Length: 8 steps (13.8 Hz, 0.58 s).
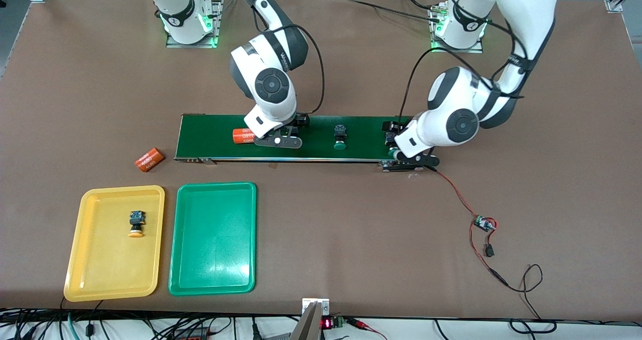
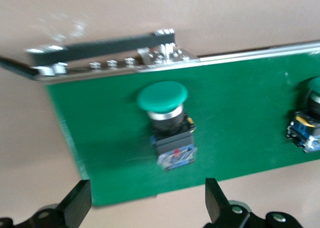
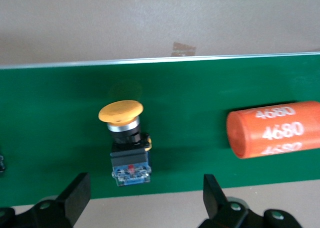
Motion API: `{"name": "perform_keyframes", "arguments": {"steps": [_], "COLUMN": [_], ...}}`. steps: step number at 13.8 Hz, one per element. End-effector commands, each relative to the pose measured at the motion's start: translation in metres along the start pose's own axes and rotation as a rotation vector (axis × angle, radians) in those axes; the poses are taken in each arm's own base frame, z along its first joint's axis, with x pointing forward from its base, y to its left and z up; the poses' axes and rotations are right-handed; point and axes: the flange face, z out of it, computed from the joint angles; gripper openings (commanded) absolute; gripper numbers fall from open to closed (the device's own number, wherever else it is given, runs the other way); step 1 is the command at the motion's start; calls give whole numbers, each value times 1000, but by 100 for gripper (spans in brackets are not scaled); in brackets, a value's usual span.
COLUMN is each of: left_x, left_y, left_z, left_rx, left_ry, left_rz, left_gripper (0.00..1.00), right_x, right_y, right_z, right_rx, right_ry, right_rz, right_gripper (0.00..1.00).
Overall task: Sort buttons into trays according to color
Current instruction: 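Grasp another yellow button with the right gripper while the left withdraws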
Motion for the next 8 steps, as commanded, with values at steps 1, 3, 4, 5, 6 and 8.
{"name": "perform_keyframes", "arguments": {"steps": [1,3,4,5,6,8], "left_x": [-18,-29,-34,-40,-50,-69], "left_y": [-35,-70,-90,-115,-142,-179], "left_z": [-69,-111,-130,-152,-176,-212], "left_rx": [23,138,173,183,190,204], "left_ry": [62,151,180,206,241,292], "left_rz": [-56,-58,-57,-48,-26,25], "left_gripper": [100,100,100,100,100,100], "right_x": [0,6,9,13,16,19], "right_y": [-2,0,3,8,13,18], "right_z": [9,18,23,34,43,57], "right_rx": [-13,-9,-5,3,11,15], "right_ry": [14,19,26,38,50,54], "right_rz": [8,16,22,31,40,49], "right_gripper": [100,100,100,100,100,100]}}
